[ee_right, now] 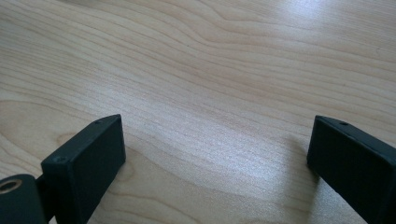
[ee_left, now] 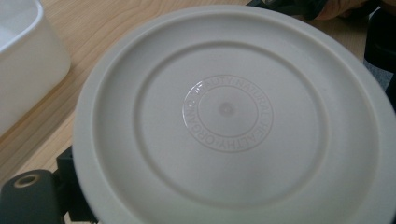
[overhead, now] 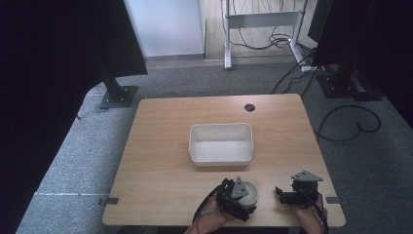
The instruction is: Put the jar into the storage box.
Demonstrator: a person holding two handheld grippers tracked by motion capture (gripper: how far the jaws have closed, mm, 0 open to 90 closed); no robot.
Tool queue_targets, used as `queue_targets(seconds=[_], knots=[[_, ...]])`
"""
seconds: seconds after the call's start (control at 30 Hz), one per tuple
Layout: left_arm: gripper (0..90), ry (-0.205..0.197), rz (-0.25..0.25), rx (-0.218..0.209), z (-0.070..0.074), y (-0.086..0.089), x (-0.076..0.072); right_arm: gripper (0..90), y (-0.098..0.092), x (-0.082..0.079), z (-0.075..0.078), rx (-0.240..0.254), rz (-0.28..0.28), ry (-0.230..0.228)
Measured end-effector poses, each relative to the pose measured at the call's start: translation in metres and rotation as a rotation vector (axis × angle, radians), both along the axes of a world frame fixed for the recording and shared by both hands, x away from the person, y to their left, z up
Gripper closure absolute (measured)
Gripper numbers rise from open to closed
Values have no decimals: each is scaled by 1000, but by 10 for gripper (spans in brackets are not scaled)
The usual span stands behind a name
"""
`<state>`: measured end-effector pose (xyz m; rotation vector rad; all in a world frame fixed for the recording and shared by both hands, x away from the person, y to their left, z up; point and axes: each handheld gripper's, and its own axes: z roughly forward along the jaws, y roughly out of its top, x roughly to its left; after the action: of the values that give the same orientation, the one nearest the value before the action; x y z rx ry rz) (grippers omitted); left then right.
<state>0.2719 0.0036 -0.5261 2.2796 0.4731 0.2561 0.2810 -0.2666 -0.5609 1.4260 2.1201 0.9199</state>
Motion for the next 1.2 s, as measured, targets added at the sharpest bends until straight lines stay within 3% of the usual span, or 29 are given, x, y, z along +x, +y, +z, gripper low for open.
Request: queue_targets(seconds=[0.47, 1.2], knots=[[100, -15, 26, -3, 13, 6, 9, 40, 0, 0, 0, 0, 2, 0], [100, -59, 103, -7, 37, 21, 37, 40, 0, 0, 0, 0, 2, 0]])
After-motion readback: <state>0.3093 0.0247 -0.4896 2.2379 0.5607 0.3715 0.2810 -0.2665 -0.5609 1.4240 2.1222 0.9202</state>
